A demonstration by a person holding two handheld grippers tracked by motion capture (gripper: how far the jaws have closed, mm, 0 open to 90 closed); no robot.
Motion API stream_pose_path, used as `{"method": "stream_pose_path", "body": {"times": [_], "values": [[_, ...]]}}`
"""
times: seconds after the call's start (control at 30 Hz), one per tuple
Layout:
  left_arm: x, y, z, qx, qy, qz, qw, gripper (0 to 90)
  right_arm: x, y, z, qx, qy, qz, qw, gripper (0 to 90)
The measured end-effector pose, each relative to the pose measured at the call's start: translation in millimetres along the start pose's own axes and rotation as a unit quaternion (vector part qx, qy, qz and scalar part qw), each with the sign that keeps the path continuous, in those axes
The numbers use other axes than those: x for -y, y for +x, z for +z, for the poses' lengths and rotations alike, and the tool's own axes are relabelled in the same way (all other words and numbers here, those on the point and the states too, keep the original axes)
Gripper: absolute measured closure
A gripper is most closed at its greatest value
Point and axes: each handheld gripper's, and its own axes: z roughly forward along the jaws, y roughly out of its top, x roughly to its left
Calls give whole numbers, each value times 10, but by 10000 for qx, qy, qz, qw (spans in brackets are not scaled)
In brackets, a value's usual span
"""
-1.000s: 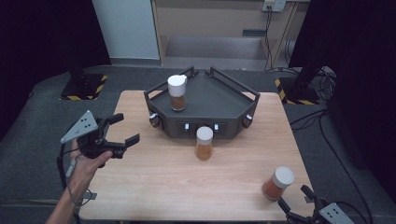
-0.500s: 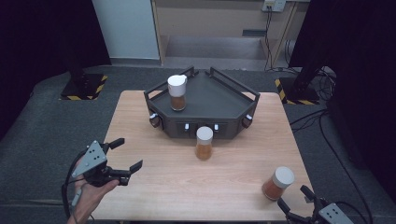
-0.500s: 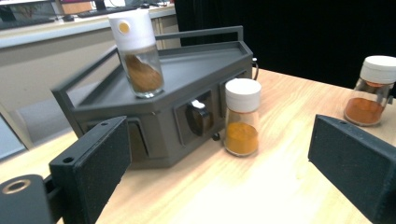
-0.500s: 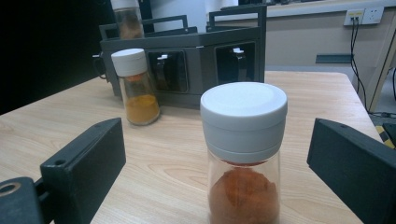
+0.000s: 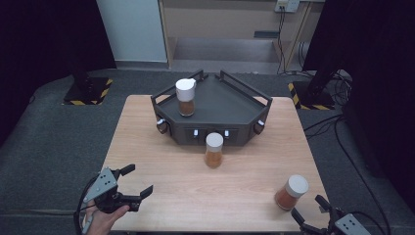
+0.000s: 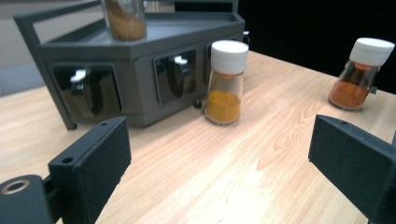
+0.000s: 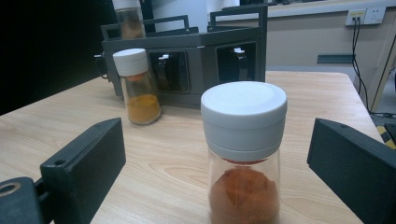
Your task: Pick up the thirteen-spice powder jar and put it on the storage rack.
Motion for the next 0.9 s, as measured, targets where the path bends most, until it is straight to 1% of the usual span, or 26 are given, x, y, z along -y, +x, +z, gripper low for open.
{"method": "stream_pose_path", "body": {"times": [0.03,0.1,0.13,0.2,0.23,0.33,0.47,0.53,0.6,0.67,0.77,0.83,0.87,0.9], "values": [[5,0,-11,14,44,10,10000,45,-1,-2,0,-2,5,0,10000,46],[33,-29,-48,-65,60,45,10000,44,1,-2,-2,6,8,3,10000,46],[58,-24,-69,-50,35,17,10000,45,2,-1,-3,11,3,3,10000,46],[90,-43,-107,-120,48,-26,9999,45,1,-1,-4,15,1,-5,10000,46],[113,-42,-128,-99,34,-72,9999,45,-1,-1,-4,15,6,-7,10000,46],[168,-88,-198,-150,54,-90,9998,45,-2,0,-8,0,7,-12,10000,47],[302,-113,-287,-164,-56,-287,9994,47,-2,-6,-10,-7,-8,-13,10000,47],[347,-107,-334,-172,-12,-357,9992,46,-1,-8,-7,-20,9,-11,10000,47],[384,-98,-390,-204,63,-362,9991,48,0,-2,-11,-17,-3,-24,10000,45],[437,-78,-444,-201,9,-466,9987,49,1,-2,-15,-5,-16,-12,10000,44],[471,-65,-484,-189,27,-429,9989,48,2,-2,-15,4,-15,-7,10000,43],[470,-58,-491,-142,67,-342,9993,48,2,6,-18,20,-23,-20,10000,43],[468,-64,-489,-147,69,-299,9994,48,3,8,-20,25,-29,-12,10000,43],[467,-55,-484,-109,54,-280,9995,47,5,10,-21,31,-31,-10,10000,43]]}}
